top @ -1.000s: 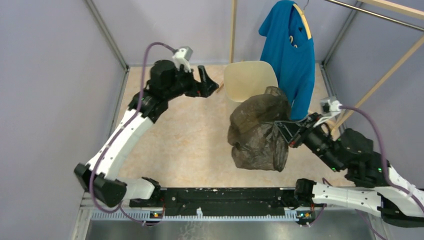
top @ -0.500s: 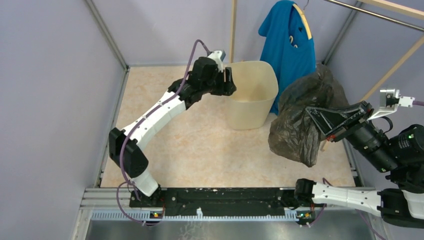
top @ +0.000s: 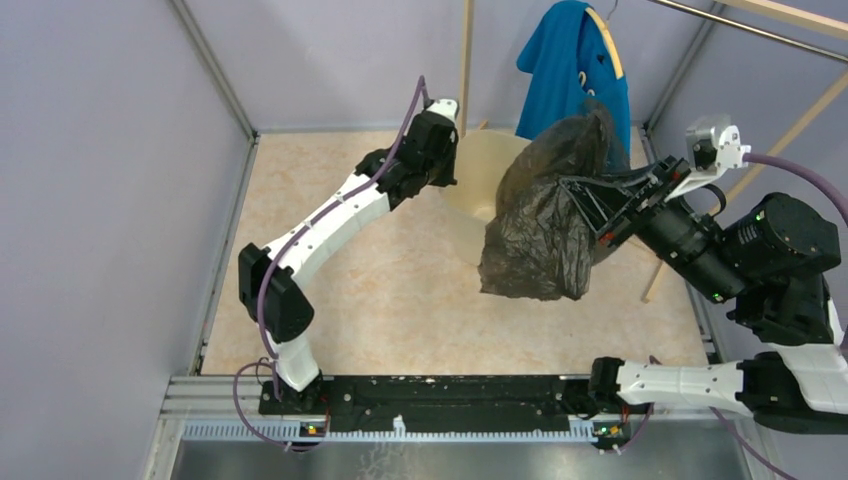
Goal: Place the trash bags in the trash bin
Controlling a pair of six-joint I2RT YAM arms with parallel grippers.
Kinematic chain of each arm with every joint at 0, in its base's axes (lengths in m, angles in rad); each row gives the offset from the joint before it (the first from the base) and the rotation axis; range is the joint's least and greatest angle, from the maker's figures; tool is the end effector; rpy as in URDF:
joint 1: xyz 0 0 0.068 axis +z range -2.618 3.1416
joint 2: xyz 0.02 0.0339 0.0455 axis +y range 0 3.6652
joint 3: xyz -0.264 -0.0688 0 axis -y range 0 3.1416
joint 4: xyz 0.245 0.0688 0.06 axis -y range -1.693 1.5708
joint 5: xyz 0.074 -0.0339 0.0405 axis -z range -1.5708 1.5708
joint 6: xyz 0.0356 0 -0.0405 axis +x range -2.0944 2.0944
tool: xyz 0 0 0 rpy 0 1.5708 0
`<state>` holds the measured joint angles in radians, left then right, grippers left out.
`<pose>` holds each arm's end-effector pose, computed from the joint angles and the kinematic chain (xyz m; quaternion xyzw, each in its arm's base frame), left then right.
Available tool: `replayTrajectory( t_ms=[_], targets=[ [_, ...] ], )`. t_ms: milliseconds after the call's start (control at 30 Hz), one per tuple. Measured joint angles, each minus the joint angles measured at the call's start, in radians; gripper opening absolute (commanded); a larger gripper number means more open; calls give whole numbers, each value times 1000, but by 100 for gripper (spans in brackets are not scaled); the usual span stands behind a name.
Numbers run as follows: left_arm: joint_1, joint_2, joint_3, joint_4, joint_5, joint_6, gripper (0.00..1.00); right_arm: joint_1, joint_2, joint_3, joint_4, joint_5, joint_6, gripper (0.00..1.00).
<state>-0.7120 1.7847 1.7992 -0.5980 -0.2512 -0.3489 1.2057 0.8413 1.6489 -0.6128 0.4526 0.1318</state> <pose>0.3167 -0.2616 0.3753 0.0994 0.8700 -0.1427 0.4613 0.0410 0.0636 0.5494 -0.1676 0.6204 0.3550 0.6790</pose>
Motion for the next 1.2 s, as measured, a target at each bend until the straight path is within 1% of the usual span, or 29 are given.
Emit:
replayTrajectory(
  t_ms=[33, 167, 367, 500, 600, 700, 767, 900, 1000, 1167, 1200],
  targets=[
    [0, -3, 0, -5, 0, 2, 0, 0, 12, 8, 8, 2, -13, 0],
    [-6, -50, -34, -45, 11, 12, 0, 0, 71, 48, 67, 6, -68, 0],
    [-5, -196, -149, -121, 29, 13, 0, 0, 216, 121, 175, 6, -161, 0],
    [-3, -300, -216, -164, 39, 24, 0, 0, 303, 135, 235, 6, -204, 0],
    [-3, -376, -288, -168, 51, 26, 4, 0, 360, 132, 259, 12, -233, 0],
    [-3, -427, -361, -156, 56, 23, 11, 0, 369, 96, 295, 23, -242, 0],
    [-2, -460, -407, -135, 62, 18, 19, 0, 351, 39, 315, 25, -233, 0],
    [-3, -491, -438, -129, 79, 27, 35, 0, 307, -82, 328, 15, -176, 0],
    [-3, -508, -442, -133, 76, 43, 52, 0, 293, -138, 325, 17, -137, 0],
    [-3, -580, -440, -177, 27, 95, 85, 0, 286, -144, 281, 61, -109, 0],
    [-3, -600, -437, -189, 15, 108, 89, 0, 281, -145, 273, 68, -104, 0]
  ],
)
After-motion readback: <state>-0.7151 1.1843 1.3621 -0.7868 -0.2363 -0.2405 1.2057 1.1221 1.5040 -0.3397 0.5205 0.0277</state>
